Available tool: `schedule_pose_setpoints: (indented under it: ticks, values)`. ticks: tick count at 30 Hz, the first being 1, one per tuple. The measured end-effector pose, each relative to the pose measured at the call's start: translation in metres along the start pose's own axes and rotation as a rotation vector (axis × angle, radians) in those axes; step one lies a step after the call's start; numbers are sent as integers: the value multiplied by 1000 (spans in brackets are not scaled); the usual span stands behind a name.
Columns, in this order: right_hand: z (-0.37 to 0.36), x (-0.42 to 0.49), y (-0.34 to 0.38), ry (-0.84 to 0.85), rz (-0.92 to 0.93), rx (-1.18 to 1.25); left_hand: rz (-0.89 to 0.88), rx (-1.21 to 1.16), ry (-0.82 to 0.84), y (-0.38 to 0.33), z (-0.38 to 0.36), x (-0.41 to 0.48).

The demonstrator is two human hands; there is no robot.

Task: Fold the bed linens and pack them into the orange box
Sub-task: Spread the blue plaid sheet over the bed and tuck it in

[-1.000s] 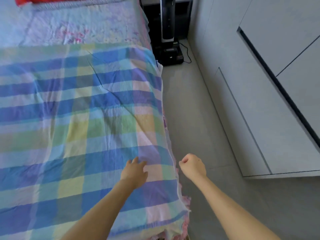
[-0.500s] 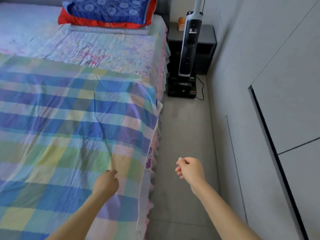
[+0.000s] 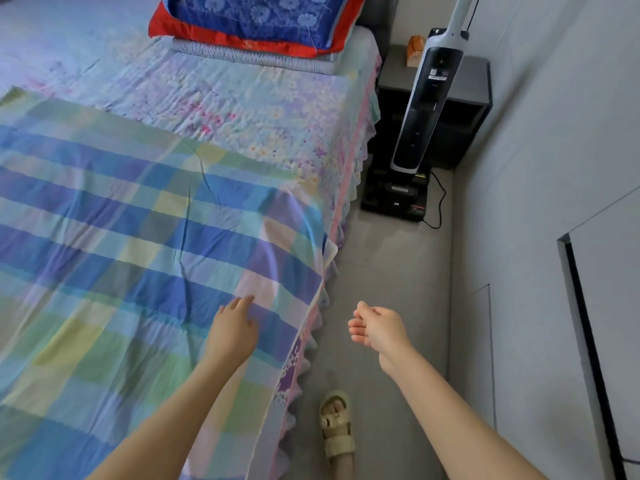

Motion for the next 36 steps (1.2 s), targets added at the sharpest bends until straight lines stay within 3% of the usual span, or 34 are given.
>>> schedule_pose_setpoints:
  ticks: [6,9,12,14,19,23,29,31,33,36]
  values:
    - [-73,108,46,49,-139,-58,-49,184,152,-21,-49,113]
    - [-113,155,61,109,-285,-22,-77,271,145,-24,-68,155]
    - [-152,174,76,280,-415,108,-87,329,107,-29,-66,184]
    - [-165,184,80,308,-480,170,-69,318,102,-29,-67,195]
    - [-141,191,101,395,-657,409,-14,311,151,-28,-73,201]
    - [-98,203,121,343,-613,489,-5,310,160,-29,-74,200]
    - [-96,190,136,452,-526,411,92,269,212,-38,-64,211]
    - [-95,182,127,438,-524,444,11,174,-8,-65,-49,215]
    - [-98,179,120,431,-522,464,-200,130,-229,-116,-36,209]
    - [-99,178,120,422,-513,482,-542,176,-189,-186,-53,197]
Point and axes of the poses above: each hand's wrist, its own x-axis towards the middle knuckle, its own z-axis out of the back of the hand, y = z × x, the point moved 5 cm from there along x, towards the middle knuckle, and after that the axes turned 13 degrees about -y, right-handed, at the moved point
